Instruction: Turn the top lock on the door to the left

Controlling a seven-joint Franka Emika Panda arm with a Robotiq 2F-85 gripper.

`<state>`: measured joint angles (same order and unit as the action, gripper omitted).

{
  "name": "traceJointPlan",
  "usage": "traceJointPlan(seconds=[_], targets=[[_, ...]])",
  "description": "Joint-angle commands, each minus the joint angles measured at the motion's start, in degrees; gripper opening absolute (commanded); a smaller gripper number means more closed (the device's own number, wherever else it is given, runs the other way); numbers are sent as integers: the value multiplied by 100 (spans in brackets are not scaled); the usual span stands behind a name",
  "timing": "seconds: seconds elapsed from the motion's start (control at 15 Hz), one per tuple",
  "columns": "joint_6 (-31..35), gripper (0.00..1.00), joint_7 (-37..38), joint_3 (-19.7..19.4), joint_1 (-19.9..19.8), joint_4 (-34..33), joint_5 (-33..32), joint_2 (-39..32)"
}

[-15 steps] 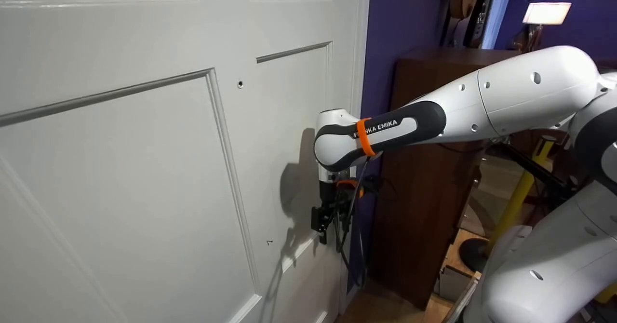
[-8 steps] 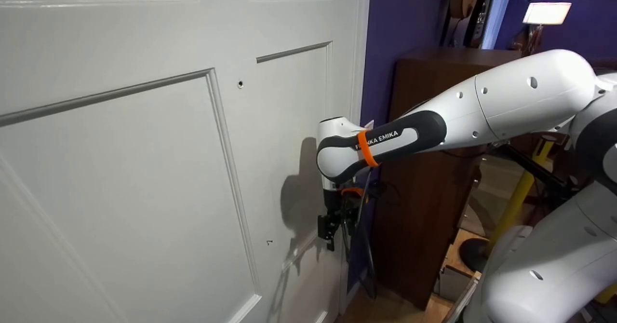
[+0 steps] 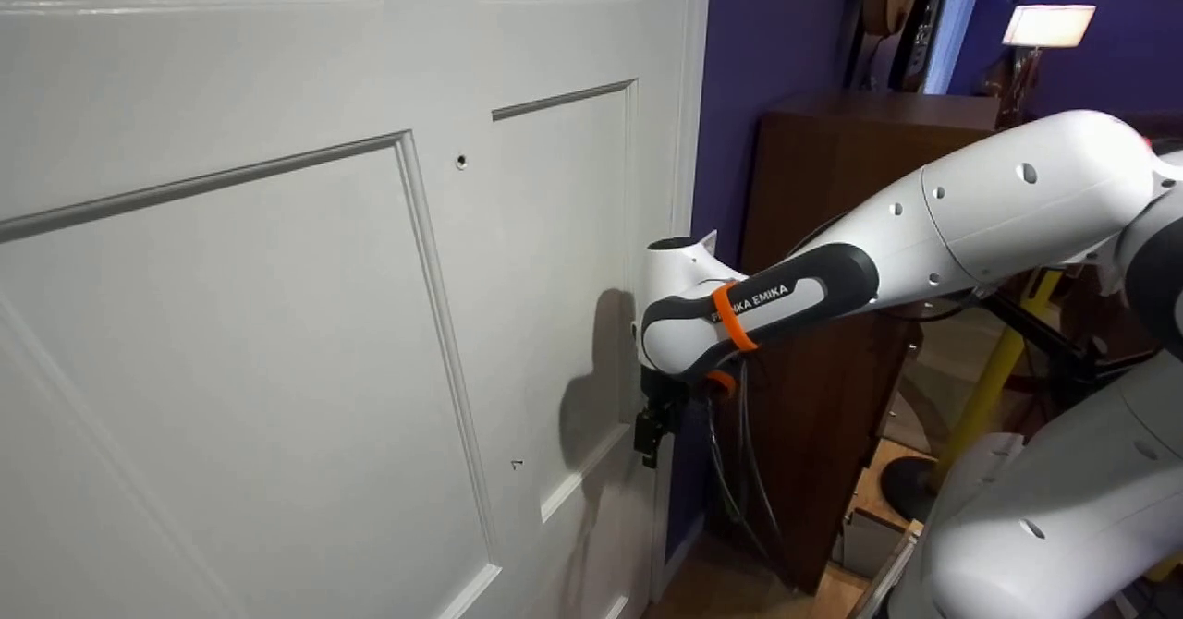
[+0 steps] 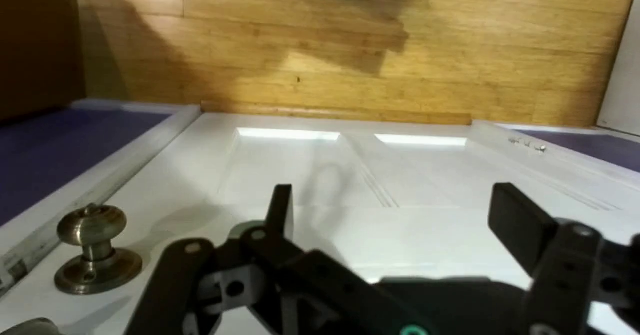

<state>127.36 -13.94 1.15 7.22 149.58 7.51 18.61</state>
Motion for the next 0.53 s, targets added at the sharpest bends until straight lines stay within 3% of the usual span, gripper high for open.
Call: traceJointPlan(seconds=[0.0, 0.47], targets=[[176, 100, -202, -101, -11, 88, 74, 21], [303, 100, -399, -213, -9, 180, 139, 90]])
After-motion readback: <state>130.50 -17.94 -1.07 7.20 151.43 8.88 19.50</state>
